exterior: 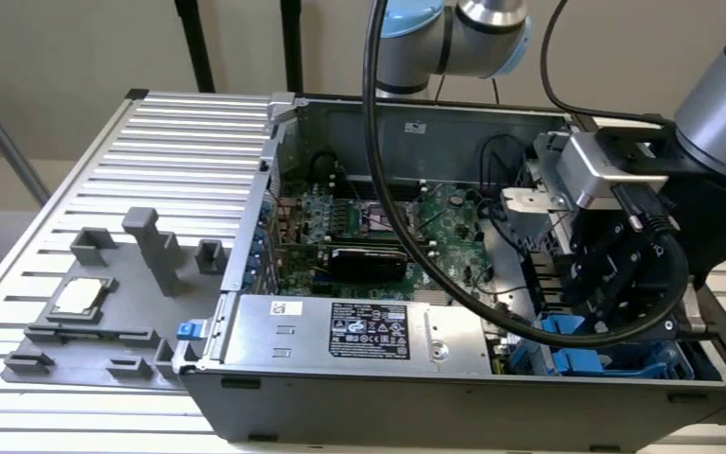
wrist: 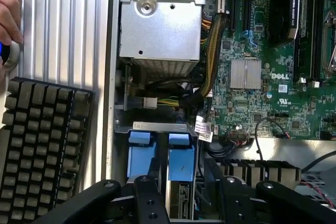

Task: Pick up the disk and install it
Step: 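Insert the first disk wire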

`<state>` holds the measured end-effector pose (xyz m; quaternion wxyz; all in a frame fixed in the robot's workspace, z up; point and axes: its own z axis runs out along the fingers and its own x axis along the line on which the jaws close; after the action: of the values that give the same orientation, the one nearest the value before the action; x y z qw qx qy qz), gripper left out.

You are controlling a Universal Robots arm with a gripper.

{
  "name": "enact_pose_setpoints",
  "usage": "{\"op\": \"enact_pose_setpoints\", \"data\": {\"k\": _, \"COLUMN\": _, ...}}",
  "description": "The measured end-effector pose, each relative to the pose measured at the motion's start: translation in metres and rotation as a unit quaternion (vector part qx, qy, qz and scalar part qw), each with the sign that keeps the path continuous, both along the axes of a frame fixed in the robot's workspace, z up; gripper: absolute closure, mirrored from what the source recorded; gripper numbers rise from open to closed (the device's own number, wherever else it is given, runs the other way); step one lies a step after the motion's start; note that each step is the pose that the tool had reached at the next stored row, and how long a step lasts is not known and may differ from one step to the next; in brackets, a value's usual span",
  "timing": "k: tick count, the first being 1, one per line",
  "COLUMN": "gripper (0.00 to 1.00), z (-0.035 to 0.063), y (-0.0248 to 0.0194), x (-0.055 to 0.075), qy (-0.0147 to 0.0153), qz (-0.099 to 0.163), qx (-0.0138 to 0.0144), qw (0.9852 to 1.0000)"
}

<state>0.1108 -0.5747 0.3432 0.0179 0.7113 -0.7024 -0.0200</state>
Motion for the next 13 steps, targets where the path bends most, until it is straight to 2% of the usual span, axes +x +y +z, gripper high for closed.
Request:
{"op": "enact_pose_setpoints", "data": {"k": 1, "gripper": 1.00, "z": 0.0000, "y": 0.0000, "x": 0.000, "qy": 0.0000, "qz": 0.000, "qx": 0.0000, "qw": 1.0000}}
{"op": "enact_pose_setpoints", "data": {"k": 4, "gripper": 1.00, "z": 0.0044, "y": -0.0001, "x": 0.000, "qy": 0.0000, "qz": 0.000, "qx": -0.0001, "qw": 1.0000}}
{"op": "enact_pose_setpoints", "data": {"k": 8, "gripper": 1.00, "z": 0.0228, "y": 0.0000, "x": 0.003, "qy": 0.0000, "qz": 0.000, "qx": 0.0000, "qw": 1.0000}}
{"op": "enact_pose_setpoints", "data": {"k": 10, "gripper": 1.00, "z": 0.0312, "y": 0.0000, "x": 0.007, "qy": 0.0000, "qz": 0.000, "qx": -0.0001, "qw": 1.0000}}
{"op": "enact_pose_setpoints", "data": {"k": 13, "gripper": 1.00, "z": 0.0378, "y": 0.0003, "x": 0.018, "qy": 0.0000, "qz": 0.000, "qx": 0.0001, "qw": 1.0000}}
